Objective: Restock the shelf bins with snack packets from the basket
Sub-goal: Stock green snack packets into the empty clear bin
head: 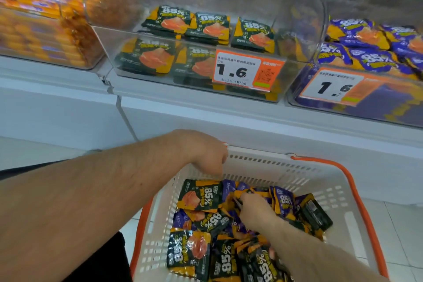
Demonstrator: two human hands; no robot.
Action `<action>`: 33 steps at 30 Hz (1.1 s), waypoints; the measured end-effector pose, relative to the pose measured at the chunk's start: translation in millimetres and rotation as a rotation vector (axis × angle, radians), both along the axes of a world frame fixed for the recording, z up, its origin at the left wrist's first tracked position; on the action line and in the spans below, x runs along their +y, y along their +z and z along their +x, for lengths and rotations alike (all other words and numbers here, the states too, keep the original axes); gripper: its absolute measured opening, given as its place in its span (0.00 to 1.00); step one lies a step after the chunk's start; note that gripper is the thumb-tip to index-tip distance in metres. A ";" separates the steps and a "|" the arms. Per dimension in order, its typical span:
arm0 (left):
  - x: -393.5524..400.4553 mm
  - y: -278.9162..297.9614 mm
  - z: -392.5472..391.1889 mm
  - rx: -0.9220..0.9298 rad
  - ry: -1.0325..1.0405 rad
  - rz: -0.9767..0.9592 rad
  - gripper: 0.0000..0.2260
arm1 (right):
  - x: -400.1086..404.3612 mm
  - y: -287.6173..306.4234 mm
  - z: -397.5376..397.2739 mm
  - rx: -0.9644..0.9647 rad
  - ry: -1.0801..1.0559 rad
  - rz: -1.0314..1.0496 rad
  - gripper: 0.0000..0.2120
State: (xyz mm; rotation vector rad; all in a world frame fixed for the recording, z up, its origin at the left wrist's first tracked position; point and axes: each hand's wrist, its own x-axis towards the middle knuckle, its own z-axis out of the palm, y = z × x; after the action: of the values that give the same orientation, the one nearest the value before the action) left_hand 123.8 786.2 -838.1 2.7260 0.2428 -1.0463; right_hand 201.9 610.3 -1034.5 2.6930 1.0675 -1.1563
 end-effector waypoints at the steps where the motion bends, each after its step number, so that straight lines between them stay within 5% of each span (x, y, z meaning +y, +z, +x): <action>1: 2.8 2.9 -0.6 -0.014 0.016 -0.006 0.17 | 3.3 14.2 6.2 -0.025 -0.003 0.027 0.12; 4: 12.7 10.9 -3.6 -0.056 0.064 -0.016 0.18 | 14.4 58.6 26.8 -0.056 -0.050 0.189 0.22; 8: 27.7 19.0 -12.2 -0.140 0.138 -0.033 0.27 | 26.0 127.3 52.1 0.016 -0.036 0.408 0.12; 10: 37.4 22.6 -18.7 -0.216 0.198 -0.081 0.33 | 28.3 159.3 57.1 0.234 -0.150 0.560 0.12; 17: 42.6 35.9 -30.0 -0.663 0.355 -0.340 0.07 | 32.6 217.5 37.2 0.763 -0.457 0.868 0.12; 22: 43.0 49.3 -42.6 -0.885 0.286 -0.308 0.15 | 27.2 239.7 35.4 0.988 -0.504 0.838 0.15; 27: 29.7 61.4 -43.5 -1.282 -0.147 -0.240 0.12 | 31.2 265.5 10.4 0.682 -0.317 0.934 0.18; 33: 20.5 67.4 -39.8 -1.454 -0.228 -0.137 0.10 | 39.7 277.0 -15.2 -0.069 -0.027 0.977 0.23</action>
State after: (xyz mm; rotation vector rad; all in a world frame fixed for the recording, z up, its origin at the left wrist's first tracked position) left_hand 84.0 806.8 -770.6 2.6410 -0.3647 0.9590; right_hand 186.7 650.1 -757.5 3.3512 1.9860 -0.5910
